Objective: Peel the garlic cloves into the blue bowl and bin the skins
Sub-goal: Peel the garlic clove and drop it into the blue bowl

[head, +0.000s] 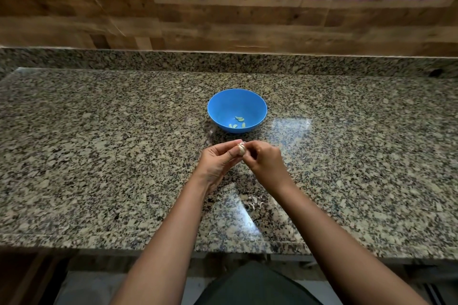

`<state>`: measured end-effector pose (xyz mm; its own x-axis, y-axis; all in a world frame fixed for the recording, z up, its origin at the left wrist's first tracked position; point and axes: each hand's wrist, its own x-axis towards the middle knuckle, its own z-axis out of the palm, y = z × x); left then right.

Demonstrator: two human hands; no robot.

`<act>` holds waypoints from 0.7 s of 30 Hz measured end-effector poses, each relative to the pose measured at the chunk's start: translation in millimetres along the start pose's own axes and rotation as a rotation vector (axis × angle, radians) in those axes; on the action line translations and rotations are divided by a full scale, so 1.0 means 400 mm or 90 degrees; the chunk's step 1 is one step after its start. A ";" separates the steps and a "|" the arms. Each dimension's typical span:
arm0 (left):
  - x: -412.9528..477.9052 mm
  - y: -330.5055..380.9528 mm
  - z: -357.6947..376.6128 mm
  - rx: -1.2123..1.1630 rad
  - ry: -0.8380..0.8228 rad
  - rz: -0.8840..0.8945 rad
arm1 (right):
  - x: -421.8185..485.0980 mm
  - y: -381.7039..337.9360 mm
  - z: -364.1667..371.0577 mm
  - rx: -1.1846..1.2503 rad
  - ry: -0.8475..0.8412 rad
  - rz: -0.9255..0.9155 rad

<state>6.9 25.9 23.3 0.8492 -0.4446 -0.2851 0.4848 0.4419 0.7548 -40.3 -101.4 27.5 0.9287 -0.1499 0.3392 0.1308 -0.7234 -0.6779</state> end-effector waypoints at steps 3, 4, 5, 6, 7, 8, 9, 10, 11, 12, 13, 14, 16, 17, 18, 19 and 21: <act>-0.001 0.001 -0.001 0.013 -0.003 0.004 | 0.000 0.005 0.005 0.011 -0.005 0.015; -0.001 0.002 -0.002 0.019 -0.005 0.003 | 0.001 0.005 0.006 0.015 -0.008 0.023; -0.001 0.003 -0.004 0.023 -0.008 0.002 | 0.003 0.006 0.006 0.018 -0.012 0.031; -0.002 0.005 -0.006 0.025 -0.012 -0.001 | 0.006 0.006 0.005 0.020 -0.015 0.041; -0.002 0.007 -0.009 0.026 -0.017 -0.006 | 0.010 0.006 0.003 0.029 -0.020 0.059; -0.001 0.007 -0.013 0.030 -0.022 -0.011 | 0.014 0.006 -0.002 0.054 -0.032 0.089; 0.000 0.007 -0.017 0.036 -0.025 -0.016 | 0.018 0.007 -0.006 0.096 -0.051 0.128; -0.001 0.008 -0.020 0.042 -0.026 -0.022 | 0.022 0.009 -0.010 0.147 -0.077 0.169; -0.001 0.007 -0.023 0.044 -0.023 -0.027 | 0.024 0.011 -0.014 0.196 -0.102 0.206; 0.001 0.005 -0.024 0.039 -0.017 -0.029 | 0.025 0.010 -0.017 0.235 -0.119 0.236; 0.002 0.002 -0.026 0.028 -0.007 -0.029 | 0.026 0.009 -0.020 0.280 -0.128 0.266; 0.004 -0.001 -0.029 0.023 0.008 -0.026 | 0.026 0.006 -0.022 0.334 -0.125 0.301; 0.013 -0.011 -0.041 0.115 0.051 0.004 | 0.028 0.001 -0.026 0.449 -0.109 0.376; 0.019 -0.017 -0.051 0.228 0.076 0.030 | 0.028 0.000 -0.028 0.483 -0.108 0.406; 0.024 -0.022 -0.061 0.363 0.103 0.061 | 0.028 -0.002 -0.029 0.506 -0.116 0.432; 0.028 -0.026 -0.070 0.492 0.127 0.094 | 0.028 -0.001 -0.029 0.529 -0.124 0.457; 0.031 -0.035 -0.081 0.678 0.157 0.153 | 0.029 0.001 -0.028 0.577 -0.132 0.509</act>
<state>17.3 39.5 -10.1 0.9722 -0.2188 -0.0836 -0.0242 -0.4489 0.8933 -33.3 -111.1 38.3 0.8849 -0.1663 -0.4350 -0.3844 0.2666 -0.8838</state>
